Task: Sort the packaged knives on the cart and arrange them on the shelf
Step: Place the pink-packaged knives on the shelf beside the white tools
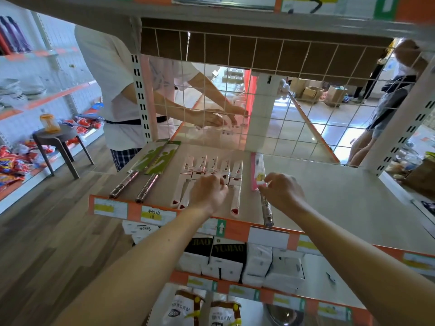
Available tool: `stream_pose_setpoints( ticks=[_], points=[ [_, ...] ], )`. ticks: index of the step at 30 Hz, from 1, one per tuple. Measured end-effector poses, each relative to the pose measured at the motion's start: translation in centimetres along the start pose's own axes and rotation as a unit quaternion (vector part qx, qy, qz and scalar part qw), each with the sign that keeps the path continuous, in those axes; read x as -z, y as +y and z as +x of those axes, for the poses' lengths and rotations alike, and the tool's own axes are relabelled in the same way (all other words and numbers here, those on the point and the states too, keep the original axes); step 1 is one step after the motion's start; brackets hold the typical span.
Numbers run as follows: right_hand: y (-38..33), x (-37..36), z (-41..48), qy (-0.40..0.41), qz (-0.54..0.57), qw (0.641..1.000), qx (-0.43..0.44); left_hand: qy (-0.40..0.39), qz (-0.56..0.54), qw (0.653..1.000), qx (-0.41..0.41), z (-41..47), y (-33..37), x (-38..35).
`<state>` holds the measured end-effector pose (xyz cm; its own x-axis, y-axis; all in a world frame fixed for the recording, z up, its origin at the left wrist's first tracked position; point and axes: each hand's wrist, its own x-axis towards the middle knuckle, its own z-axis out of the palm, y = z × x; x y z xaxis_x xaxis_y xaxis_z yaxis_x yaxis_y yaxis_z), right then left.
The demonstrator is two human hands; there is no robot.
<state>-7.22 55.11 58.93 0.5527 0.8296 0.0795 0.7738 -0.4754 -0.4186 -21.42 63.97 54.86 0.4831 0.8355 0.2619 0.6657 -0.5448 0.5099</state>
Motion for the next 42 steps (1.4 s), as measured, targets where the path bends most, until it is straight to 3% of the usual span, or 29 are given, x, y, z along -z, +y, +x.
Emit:
stream_pose_setpoints(
  ticks=[4, 8, 12, 16, 42],
  points=[
    [-1.6, -1.0, 0.2, -0.026, 0.037, 0.999, 0.019, 0.028, 0.061, 0.997, 0.028, 1.0, -3.4, 1.3],
    [-2.8, -2.7, -0.1, -0.083, 0.077, 0.993, 0.016, -0.058, 0.149, 0.985, 0.060, 0.9, -5.6, 2.2],
    [-4.1, -3.5, -0.2, -0.117, 0.042, 0.992, 0.015, -0.113, 0.143, 0.979, 0.091, 0.5, -7.1, 2.3],
    [-4.3, -4.4, -0.5, -0.121, 0.036, 0.992, 0.014, -0.132, 0.133, 0.980, 0.068, 0.7, -8.2, 2.9],
    [-4.9, -4.0, -1.7, -0.122, 0.014, 0.992, -0.016, -0.080, 0.091, 0.993, 0.013, 0.8, -9.3, 3.3]
  ],
)
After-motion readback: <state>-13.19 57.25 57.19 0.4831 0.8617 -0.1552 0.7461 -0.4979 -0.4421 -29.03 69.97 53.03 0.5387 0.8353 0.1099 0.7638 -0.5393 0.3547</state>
